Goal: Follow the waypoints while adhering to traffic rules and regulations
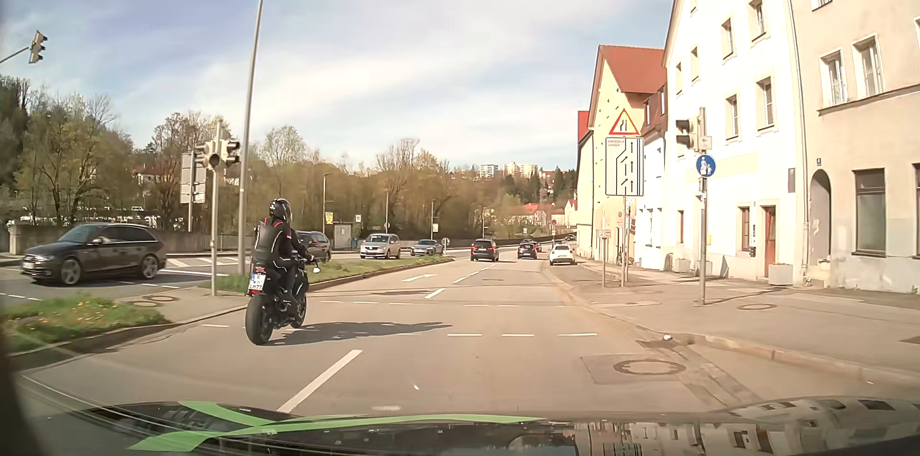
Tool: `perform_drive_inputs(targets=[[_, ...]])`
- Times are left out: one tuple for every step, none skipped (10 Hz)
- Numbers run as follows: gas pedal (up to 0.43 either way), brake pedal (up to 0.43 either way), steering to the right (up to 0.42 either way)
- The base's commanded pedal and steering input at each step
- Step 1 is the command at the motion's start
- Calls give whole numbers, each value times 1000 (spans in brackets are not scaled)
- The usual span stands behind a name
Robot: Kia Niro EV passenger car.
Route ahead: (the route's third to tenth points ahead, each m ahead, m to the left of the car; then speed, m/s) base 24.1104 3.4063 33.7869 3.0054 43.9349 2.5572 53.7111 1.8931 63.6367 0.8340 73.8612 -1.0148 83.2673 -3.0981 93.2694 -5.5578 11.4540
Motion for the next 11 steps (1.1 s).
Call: perform_drive_inputs(targets=[[59,0,13],[59,0,14],[59,0,14],[59,0,13],[59,0,15],[59,0,17],[59,0,17],[59,0,16],[59,0,16],[47,0,16],[47,0,13]])
